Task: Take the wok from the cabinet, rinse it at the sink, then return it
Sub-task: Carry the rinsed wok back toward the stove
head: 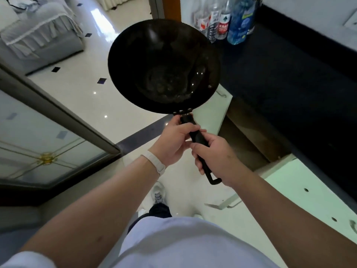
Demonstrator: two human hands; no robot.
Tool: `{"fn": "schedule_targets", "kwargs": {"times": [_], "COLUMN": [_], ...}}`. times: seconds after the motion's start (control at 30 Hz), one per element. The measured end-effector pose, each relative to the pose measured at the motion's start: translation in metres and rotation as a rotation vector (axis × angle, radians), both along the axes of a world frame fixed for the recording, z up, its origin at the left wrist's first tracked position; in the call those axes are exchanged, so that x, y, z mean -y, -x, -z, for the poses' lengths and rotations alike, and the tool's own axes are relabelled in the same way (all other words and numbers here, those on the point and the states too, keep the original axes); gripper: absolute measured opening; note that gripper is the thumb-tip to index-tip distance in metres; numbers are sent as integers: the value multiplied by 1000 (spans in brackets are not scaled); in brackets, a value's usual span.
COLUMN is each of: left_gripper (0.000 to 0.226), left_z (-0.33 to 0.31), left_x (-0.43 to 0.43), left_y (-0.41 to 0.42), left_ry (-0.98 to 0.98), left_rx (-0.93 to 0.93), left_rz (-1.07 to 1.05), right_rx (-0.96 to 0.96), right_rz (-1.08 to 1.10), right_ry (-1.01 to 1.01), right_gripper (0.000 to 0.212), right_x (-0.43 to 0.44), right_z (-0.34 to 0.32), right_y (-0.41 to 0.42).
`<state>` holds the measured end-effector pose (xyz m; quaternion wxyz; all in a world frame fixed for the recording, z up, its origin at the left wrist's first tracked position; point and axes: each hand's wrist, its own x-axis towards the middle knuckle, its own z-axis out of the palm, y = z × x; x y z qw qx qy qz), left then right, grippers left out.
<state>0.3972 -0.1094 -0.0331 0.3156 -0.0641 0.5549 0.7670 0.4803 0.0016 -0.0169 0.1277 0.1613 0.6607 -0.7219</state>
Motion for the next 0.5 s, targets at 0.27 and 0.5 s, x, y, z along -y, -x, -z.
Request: {"fn": "schedule_targets", "kwargs": {"times": [0.27, 0.5], "left_gripper": [31, 35], "left_z": [9, 5], "left_x": [-12, -13], "left_y": [104, 210], "left_ry": [-70, -105], "left_rx": [30, 67], "left_rz": [183, 379], "right_rx": [25, 50], "right_rz": [169, 358], "right_ry": [-53, -121], "right_gripper": [15, 11], "right_x": [4, 25], "right_z": [-4, -11], "right_y": [85, 175]}}
